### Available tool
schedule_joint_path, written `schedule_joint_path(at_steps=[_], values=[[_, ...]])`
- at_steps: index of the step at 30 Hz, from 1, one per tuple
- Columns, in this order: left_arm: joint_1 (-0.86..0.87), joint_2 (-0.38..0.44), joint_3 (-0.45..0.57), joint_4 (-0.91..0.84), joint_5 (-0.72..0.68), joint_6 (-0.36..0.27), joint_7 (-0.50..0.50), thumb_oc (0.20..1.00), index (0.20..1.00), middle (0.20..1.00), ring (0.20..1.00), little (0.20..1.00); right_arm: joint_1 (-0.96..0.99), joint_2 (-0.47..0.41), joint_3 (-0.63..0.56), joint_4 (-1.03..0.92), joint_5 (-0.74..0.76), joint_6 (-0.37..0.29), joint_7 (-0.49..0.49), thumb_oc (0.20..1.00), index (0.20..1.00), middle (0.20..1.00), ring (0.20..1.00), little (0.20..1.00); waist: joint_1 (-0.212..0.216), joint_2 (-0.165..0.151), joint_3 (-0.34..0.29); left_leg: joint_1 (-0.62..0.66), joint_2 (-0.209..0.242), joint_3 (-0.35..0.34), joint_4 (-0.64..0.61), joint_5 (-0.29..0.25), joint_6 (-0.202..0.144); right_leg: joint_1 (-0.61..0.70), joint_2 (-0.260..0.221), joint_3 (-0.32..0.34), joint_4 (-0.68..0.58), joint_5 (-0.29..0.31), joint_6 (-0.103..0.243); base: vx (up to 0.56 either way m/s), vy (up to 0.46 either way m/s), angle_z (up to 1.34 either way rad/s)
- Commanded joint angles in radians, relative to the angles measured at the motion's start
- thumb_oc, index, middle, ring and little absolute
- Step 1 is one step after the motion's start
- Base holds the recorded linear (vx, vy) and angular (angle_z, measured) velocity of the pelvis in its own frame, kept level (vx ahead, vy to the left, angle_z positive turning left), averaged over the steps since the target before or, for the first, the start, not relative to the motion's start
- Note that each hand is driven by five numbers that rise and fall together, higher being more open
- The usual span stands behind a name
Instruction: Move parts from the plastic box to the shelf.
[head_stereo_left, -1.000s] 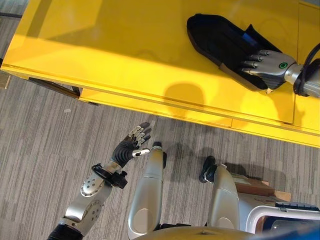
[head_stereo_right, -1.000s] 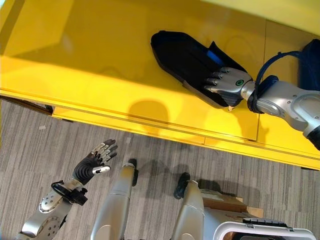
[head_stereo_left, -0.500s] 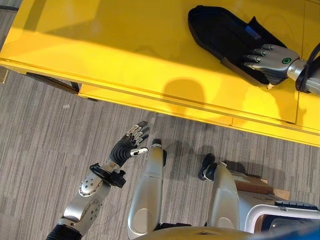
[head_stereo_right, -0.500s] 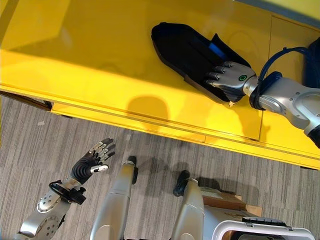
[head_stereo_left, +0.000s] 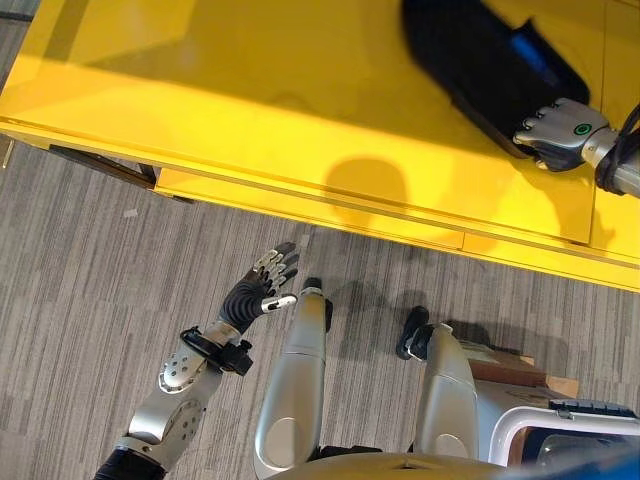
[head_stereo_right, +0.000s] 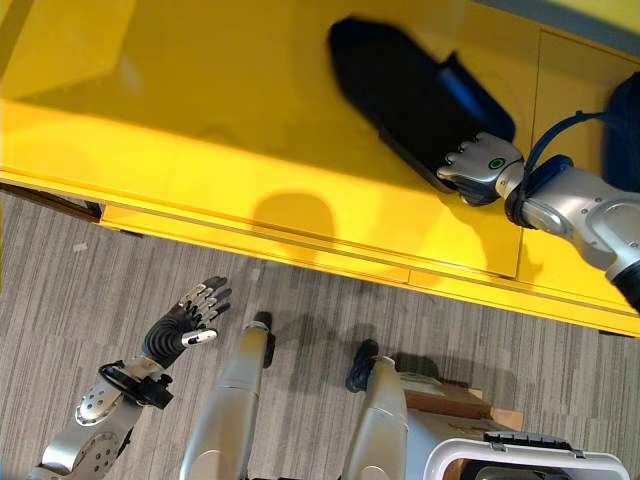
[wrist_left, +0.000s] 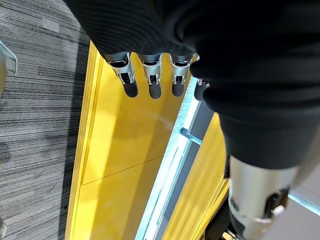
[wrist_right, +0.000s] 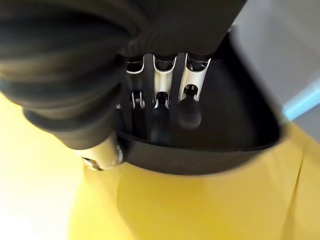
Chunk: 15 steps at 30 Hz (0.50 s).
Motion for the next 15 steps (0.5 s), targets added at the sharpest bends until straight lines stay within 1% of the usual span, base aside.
schedule_joint_path(at_steps=[1,2,3,4,7,9,13,15], values=[[0.03,-0.01,0.007,-0.071,0.013,-0.037,0.007,1.0,1.0,1.0,1.0,1.0,-0.015,-0.025,0.036,0.0,0.089,0.034,-0.032,0.2,0.2,0.2,0.2,0.2,0.017,0.026,-0.011,-0.012,0.048,-0.035,-0.049,0.056,-0.035,-0.039,0.003,0.075,0.143,-0.004,0.012,0.01,0.014,-0.06],[0.029,-0.017,0.011,-0.071,0.009,-0.038,0.007,1.0,1.0,1.0,1.0,1.0,0.036,-0.003,-0.032,-0.025,0.106,0.038,-0.032,0.2,0.2,0.2,0.2,0.2,0.015,0.027,-0.012,-0.011,0.047,-0.034,-0.048,0.054,-0.035,-0.039,0.003,0.075,0.144,-0.005,0.011,0.01,0.01,-0.06],[0.028,-0.021,0.011,-0.072,0.007,-0.039,0.008,1.0,1.0,1.0,1.0,1.0,0.067,0.014,-0.066,-0.031,0.116,0.041,-0.037,0.2,0.2,0.2,0.2,0.2,0.014,0.028,-0.012,-0.011,0.046,-0.035,-0.047,0.053,-0.034,-0.039,0.003,0.075,0.144,-0.005,0.011,0.0,0.005,-0.04],[0.025,-0.028,0.01,-0.071,0.004,-0.041,0.014,1.0,1.0,1.0,1.0,1.0,0.152,0.066,-0.163,-0.043,0.164,0.046,-0.05,0.2,0.2,0.2,0.2,0.2,0.013,0.028,-0.014,-0.013,0.044,-0.035,-0.048,0.054,-0.032,-0.039,0.003,0.077,0.142,-0.004,0.012,0.0,0.012,-0.05],[0.022,-0.039,0.015,-0.068,0.003,-0.046,0.028,1.0,1.0,1.0,1.0,1.0,0.264,0.19,-0.287,-0.057,0.303,0.059,-0.065,0.2,0.2,0.2,0.2,0.2,0.007,0.032,-0.014,-0.014,0.045,-0.033,-0.047,0.055,-0.031,-0.043,0.004,0.08,0.144,-0.005,0.009,0.0,0.002,-0.02],[0.021,-0.04,0.017,-0.067,0.002,-0.048,0.032,1.0,1.0,1.0,1.0,1.0,0.312,0.238,-0.322,-0.082,0.364,0.054,-0.057,0.2,0.2,0.2,0.2,0.2,0.008,0.03,-0.017,-0.014,0.044,-0.032,-0.046,0.055,-0.03,-0.045,0.006,0.08,0.146,-0.006,0.007,-0.01,0.004,-0.06],[0.026,-0.03,0.02,-0.074,-0.002,-0.047,0.02,1.0,1.0,1.0,1.0,1.0,0.288,0.225,-0.302,-0.093,0.353,0.048,-0.047,0.2,0.2,0.2,0.2,0.2,0.012,0.032,-0.023,-0.018,0.045,-0.032,-0.047,0.057,-0.032,-0.045,0.006,0.077,0.143,-0.007,0.006,0.0,0.0,0.0],[0.029,-0.025,0.021,-0.078,-0.003,-0.049,0.018,1.0,1.0,1.0,1.0,1.0,0.251,0.214,-0.296,-0.078,0.351,0.05,-0.058,0.2,0.2,0.2,0.2,0.2,0.015,0.032,-0.028,-0.019,0.047,-0.032,-0.047,0.058,-0.031,-0.046,0.006,0.076,0.14,-0.004,0.007,0.0,0.0,0.0]])
